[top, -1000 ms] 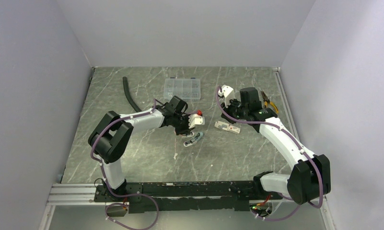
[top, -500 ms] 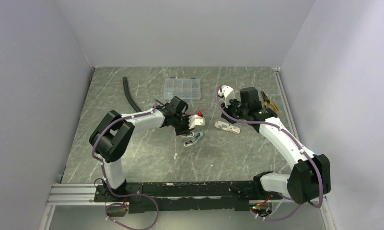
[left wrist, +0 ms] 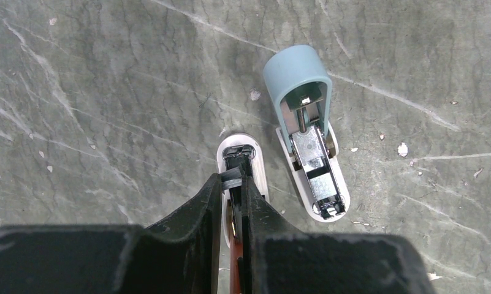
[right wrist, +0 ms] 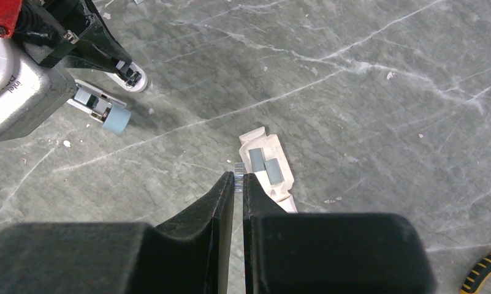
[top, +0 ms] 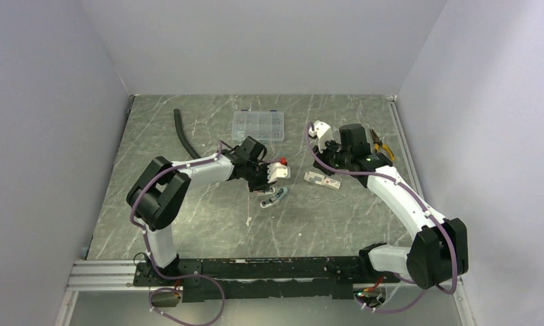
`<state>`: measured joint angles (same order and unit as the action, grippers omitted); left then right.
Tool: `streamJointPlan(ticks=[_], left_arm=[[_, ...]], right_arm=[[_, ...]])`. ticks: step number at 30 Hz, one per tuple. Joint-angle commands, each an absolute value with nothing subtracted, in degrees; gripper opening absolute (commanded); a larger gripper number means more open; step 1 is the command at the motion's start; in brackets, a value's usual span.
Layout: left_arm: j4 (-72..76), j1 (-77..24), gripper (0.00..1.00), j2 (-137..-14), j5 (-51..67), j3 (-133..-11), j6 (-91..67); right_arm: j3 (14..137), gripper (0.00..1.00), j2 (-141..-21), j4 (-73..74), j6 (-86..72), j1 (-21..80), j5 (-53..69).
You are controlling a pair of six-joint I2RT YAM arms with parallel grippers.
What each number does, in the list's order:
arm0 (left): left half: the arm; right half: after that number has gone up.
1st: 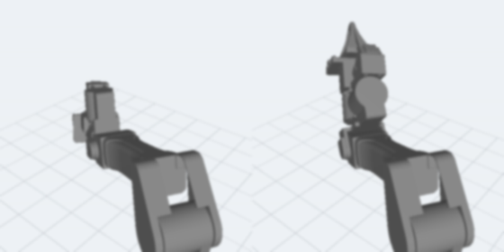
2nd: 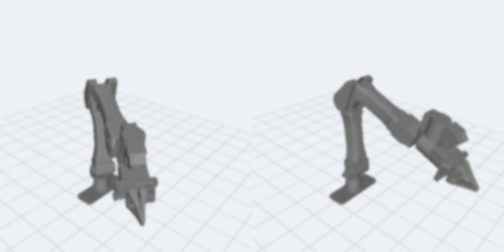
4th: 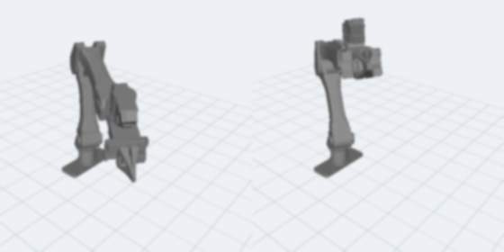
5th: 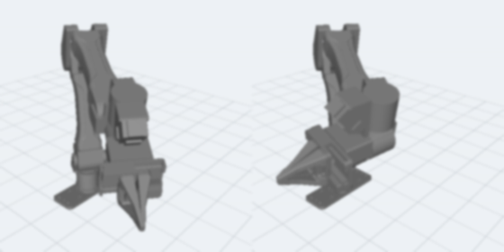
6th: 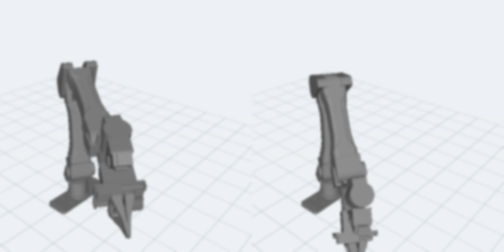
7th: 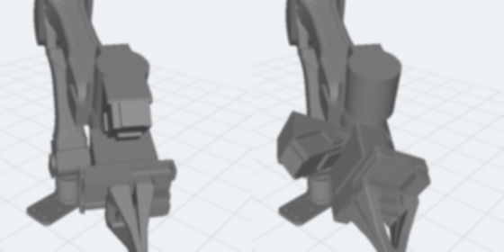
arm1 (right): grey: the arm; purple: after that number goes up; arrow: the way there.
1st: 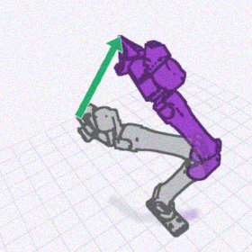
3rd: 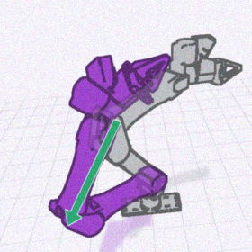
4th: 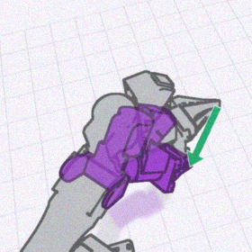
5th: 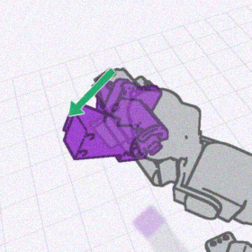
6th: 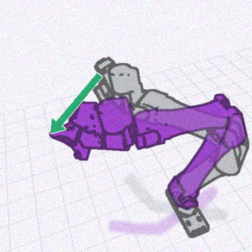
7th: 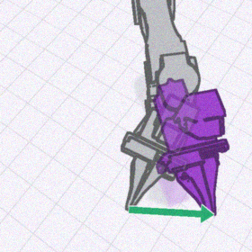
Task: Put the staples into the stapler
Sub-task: Install the staple into the stapler.
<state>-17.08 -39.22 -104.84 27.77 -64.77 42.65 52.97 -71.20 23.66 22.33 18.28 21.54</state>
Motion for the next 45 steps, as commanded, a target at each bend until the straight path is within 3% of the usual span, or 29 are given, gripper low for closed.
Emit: streamJointPlan(ticks=[1,17,28,45], left_arm=[[-19.7,-39.7,0.05,-105.4,27.2,-66.7,43.4],[-20.1,-39.7,0.03,-101.6,26.6,-67.4,42.5],[-23.6,-39.7,0.03,-97.1,31.7,-64.9,55.8],[-26.5,-39.6,0.03,-103.3,29.9,-69.4,62.2]], right_arm=[[53.5,0.12,-71.1,23.0,22.6,17.9,22.4],[53.5,0.12,-71.1,23.1,22.7,18.0,22.3],[53.5,0.12,-71.1,23.0,22.7,17.9,22.2],[53.4,0.12,-70.9,23.2,23.0,18.0,22.3]])
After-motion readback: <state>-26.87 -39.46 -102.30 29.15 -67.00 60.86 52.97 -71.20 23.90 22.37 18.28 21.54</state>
